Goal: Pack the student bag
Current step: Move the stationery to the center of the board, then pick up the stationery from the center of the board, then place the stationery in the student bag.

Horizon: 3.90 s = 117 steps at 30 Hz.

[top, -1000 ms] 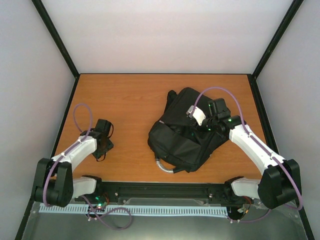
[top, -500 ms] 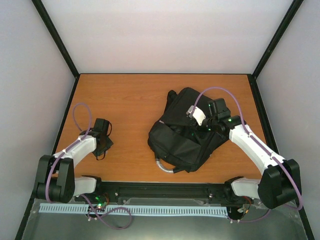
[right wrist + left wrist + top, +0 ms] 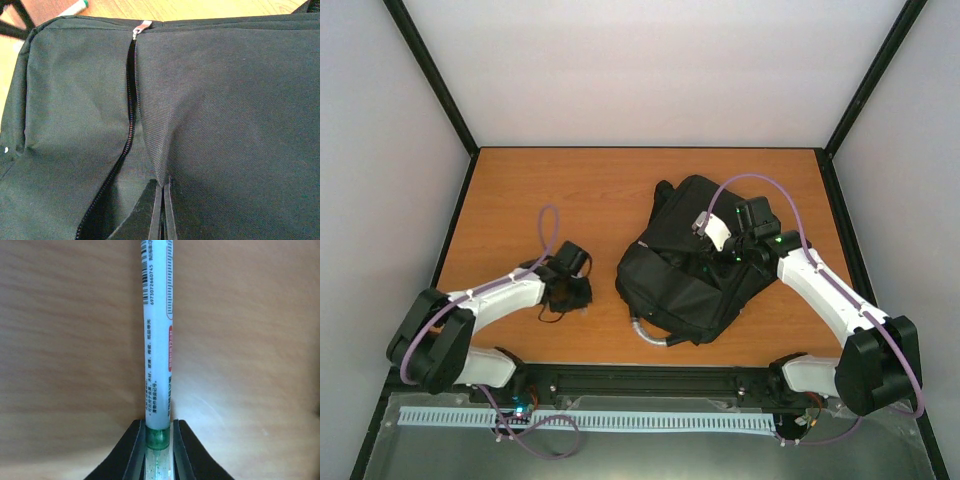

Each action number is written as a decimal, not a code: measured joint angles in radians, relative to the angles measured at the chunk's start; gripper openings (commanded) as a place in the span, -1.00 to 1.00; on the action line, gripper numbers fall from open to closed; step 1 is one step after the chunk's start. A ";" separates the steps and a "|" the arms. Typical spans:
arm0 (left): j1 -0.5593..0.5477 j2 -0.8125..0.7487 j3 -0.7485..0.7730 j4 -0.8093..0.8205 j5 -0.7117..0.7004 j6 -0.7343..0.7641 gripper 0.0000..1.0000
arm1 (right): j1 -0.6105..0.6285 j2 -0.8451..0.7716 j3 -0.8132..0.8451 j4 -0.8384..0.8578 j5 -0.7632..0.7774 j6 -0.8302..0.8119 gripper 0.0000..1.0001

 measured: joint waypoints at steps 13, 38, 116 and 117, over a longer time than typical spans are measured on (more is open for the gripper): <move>-0.282 0.049 0.072 -0.137 -0.024 -0.024 -0.02 | 0.000 0.011 0.000 0.000 -0.005 0.000 -0.94; -0.283 0.243 0.247 -0.254 -0.166 0.058 -0.86 | 0.000 0.015 0.000 -0.001 -0.008 -0.001 -0.94; -0.393 0.249 0.464 -0.010 0.109 0.295 -0.52 | 0.000 0.001 0.000 -0.001 -0.007 -0.008 -0.94; -0.393 0.257 0.464 -0.005 0.119 0.296 -0.54 | 0.000 0.001 0.000 -0.001 -0.007 -0.008 -0.94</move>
